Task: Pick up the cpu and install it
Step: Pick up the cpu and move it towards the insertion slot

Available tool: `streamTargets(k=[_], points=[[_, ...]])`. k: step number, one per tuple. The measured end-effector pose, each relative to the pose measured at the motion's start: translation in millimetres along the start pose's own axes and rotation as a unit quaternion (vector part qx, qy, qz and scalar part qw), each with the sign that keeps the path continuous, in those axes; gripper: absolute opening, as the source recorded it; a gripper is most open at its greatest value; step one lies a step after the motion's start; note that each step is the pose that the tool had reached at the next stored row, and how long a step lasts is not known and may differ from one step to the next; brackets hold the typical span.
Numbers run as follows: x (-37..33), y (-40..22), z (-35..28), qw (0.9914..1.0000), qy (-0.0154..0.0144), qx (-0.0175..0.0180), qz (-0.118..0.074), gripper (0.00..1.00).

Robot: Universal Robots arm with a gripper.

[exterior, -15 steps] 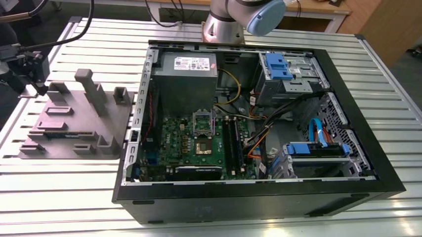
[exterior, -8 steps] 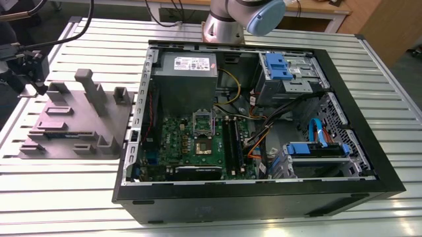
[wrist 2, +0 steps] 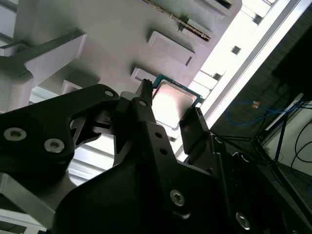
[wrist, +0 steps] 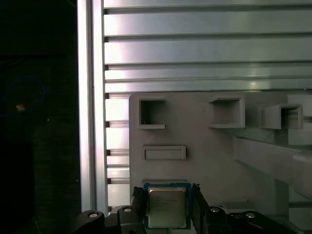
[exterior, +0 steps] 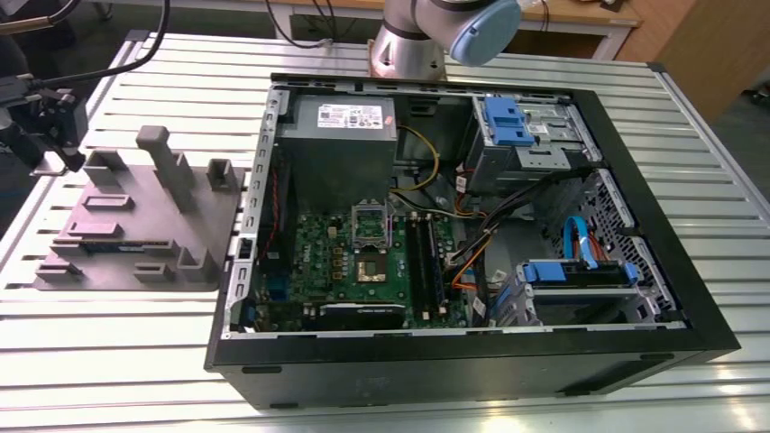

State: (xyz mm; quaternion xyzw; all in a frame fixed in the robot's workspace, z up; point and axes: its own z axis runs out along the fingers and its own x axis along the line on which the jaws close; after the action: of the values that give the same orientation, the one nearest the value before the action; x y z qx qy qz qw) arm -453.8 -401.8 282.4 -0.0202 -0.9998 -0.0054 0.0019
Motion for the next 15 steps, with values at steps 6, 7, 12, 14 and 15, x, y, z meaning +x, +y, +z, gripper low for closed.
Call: streamTargets(k=[6,7,12,14,15], points=[[0.0,0.0,-2.4,1.0,0.0,0.0,0.0,0.47],[0.0,0.0,-2.7,1.0,0.0,0.0,0.0,0.47],[0.0,0.1,-3.9,1.0,0.0,0.0,0.0,0.47],[0.0,0.1,-4.0,1.0,0.0,0.0,0.0,0.47],[0.0,0.0,-4.0,1.0,0.0,0.0,0.0,0.47]])
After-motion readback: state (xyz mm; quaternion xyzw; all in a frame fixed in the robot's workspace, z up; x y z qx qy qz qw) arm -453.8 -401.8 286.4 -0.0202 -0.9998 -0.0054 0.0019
